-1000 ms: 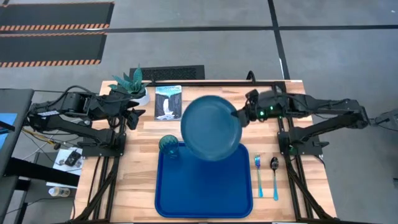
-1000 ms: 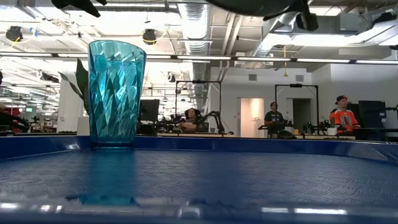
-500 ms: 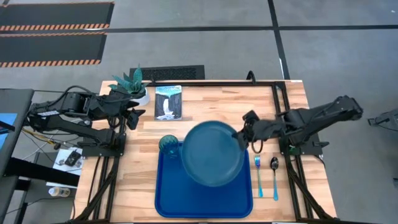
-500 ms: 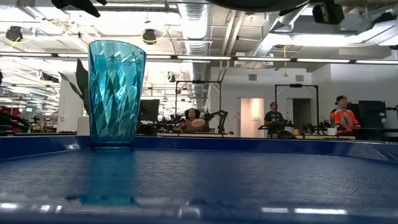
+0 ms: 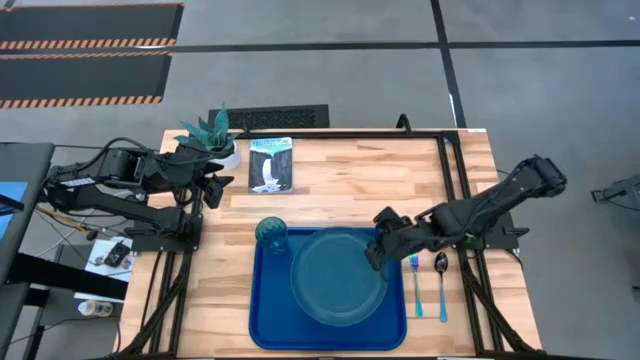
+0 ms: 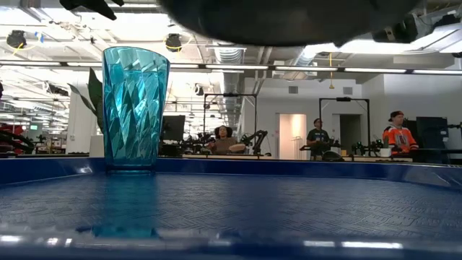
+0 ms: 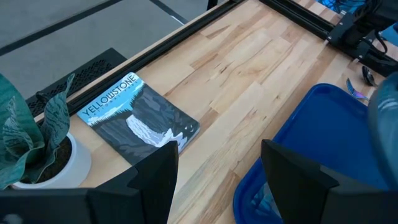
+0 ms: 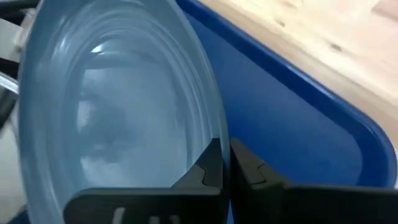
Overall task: Pick and place plate/cup/fork/spoon on tray
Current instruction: Put the blue plate on the blue serving tray to the bottom of the blue glass
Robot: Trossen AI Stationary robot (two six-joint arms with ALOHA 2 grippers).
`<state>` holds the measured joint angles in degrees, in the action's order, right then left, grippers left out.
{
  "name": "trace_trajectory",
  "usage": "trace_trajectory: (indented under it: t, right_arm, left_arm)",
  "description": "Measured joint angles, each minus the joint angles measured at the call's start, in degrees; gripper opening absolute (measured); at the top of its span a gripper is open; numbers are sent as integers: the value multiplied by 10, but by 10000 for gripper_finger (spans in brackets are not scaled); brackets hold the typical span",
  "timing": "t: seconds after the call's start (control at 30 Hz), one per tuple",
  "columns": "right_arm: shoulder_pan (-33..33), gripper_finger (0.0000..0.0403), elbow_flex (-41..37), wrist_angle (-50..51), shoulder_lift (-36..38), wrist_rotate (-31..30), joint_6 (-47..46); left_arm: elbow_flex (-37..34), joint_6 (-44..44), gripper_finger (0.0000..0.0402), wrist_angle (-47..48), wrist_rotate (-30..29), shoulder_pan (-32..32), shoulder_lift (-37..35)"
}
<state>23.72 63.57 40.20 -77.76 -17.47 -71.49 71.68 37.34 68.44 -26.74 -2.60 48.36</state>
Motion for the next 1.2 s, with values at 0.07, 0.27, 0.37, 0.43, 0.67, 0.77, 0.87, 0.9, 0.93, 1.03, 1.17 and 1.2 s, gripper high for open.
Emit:
trace_trajectory:
  t: [0.07,0.27,0.37,0.43,0.67,0.77,0.87,0.9,0.93,1.03,1.17,1.2]
  right_arm:
    - [0,18,0,-1,-17,9,-5]
    - [-2,18,0,-13,-75,31,-7]
    - [-2,20,0,-28,-104,45,-7]
    - [-6,21,0,-45,-123,56,-7]
    - [-20,20,0,-104,-172,92,13]
    - [-30,22,0,-135,-185,101,23]
    - [-40,23,0,-163,-193,112,34]
    - [-43,23,0,-168,-194,112,40]
    - [-45,24,0,-180,-198,114,45]
    - [-52,24,0,-202,-206,121,53]
    - [-60,24,0,-231,-222,132,58]
    - [-61,24,0,-229,-224,133,61]
  left_arm:
    - [0,0,215,0,0,0,0]
    - [0,0,215,0,0,0,0]
    - [0,0,215,0,0,0,0]
    - [0,0,215,0,0,0,0]
    - [0,-7,215,0,-1,0,0]
    - [0,-8,215,0,-1,0,0]
    - [0,-8,215,0,-1,0,0]
    - [0,-8,215,0,-1,0,0]
    - [0,-8,215,0,-2,0,0]
    - [0,-9,215,0,-2,0,0]
    - [0,-13,215,1,-3,0,0]
    - [0,-13,215,1,-3,0,0]
